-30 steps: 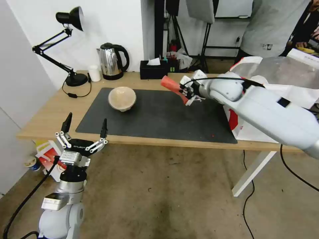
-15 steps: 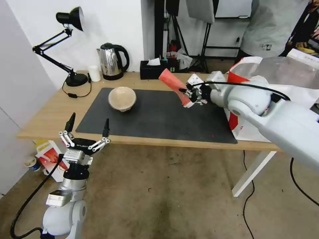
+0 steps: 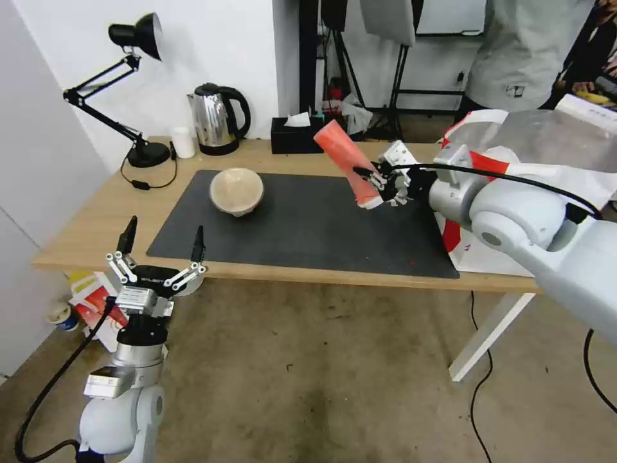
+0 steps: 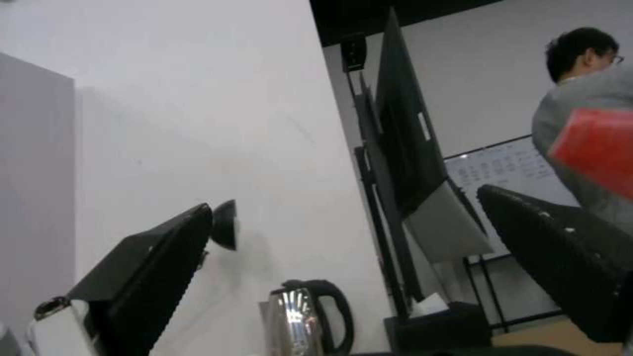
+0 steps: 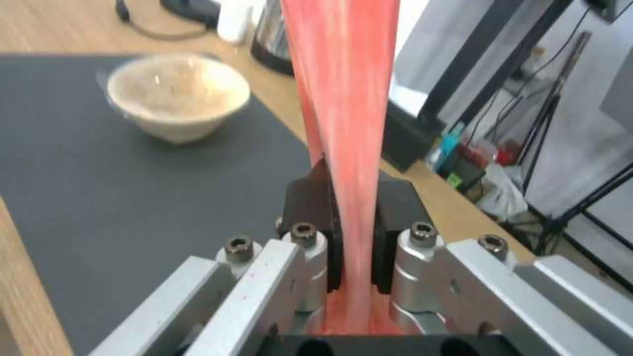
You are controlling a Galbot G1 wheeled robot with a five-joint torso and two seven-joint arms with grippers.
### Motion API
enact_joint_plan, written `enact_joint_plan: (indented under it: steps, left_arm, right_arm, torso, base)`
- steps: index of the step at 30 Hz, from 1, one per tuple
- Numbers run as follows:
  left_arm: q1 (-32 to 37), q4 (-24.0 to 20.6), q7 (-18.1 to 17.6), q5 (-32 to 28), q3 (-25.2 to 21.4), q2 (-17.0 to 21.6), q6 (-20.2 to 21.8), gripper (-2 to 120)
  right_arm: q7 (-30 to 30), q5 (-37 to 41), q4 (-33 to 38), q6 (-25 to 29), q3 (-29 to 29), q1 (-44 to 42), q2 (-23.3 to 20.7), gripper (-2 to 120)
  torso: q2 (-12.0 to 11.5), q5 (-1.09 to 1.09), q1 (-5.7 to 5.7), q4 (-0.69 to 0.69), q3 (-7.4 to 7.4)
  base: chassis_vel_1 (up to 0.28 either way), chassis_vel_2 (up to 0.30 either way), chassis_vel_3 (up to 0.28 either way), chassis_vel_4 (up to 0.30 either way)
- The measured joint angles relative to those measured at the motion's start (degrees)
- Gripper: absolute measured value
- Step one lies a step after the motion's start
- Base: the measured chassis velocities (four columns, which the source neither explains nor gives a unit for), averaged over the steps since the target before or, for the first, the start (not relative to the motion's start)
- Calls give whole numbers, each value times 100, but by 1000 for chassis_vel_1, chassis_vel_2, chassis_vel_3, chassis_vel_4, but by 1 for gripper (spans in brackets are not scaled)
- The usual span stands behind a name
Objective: Pick up the trash from the table and place it into the takeout bag.
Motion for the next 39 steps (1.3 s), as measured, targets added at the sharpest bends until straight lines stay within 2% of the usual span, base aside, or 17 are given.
enact_joint_plan:
  steps: [2, 4, 7, 9, 16, 21, 30, 39]
  left_arm:
    - [5, -8, 0, -6, -71, -28, -15, 100]
    - [42, -17, 1, -65, -239, -90, -56, 100]
    - [20, -8, 3, -82, -249, -91, -57, 100]
    - [-17, 12, 3, -92, -242, -90, -55, 100]
    - [-49, 42, 3, -103, -204, -84, -50, 100]
    - [-38, 42, 3, -115, -206, -76, -51, 100]
    - [-2, 40, 15, -202, -254, -59, -81, 100]
    - [-53, 60, 23, -203, -162, -42, -80, 100]
  right_arm:
    - [73, 5, 46, 125, 56, -110, 3, 6]
    - [222, -4, 211, 455, 345, -602, 78, 6]
    - [326, -76, 377, 682, 684, -1031, 80, 6]
    - [411, -237, 518, 956, 1113, -1555, 126, 6]
    - [441, -412, 637, 1228, 1666, -2331, 174, 6]
    - [379, -424, 584, 1244, 1698, -2231, 89, 6]
    - [312, -241, 149, 1220, 1293, -1095, -362, 6]
    - [277, 35, -215, 1256, 1637, -848, -629, 6]
  torso:
    - [0, 4, 0, -1, 0]
    - [-1, 4, 0, 5, 1]
    - [0, -1, 0, 2, 0]
    - [0, 5, 0, 0, 1]
    - [0, 4, 0, 0, 1]
    - [0, 3, 0, 2, 1]
    - [0, 3, 0, 2, 1]
    - [0, 3, 0, 1, 1]
  base:
    - [0, 0, 0, 0]
    - [0, 0, 0, 0]
    - [0, 0, 0, 0]
    - [0, 0, 0, 0]
    - [0, 0, 0, 0]
    - [0, 0, 0, 0]
    - [0, 0, 0, 0]
    - [0, 0, 0, 0]
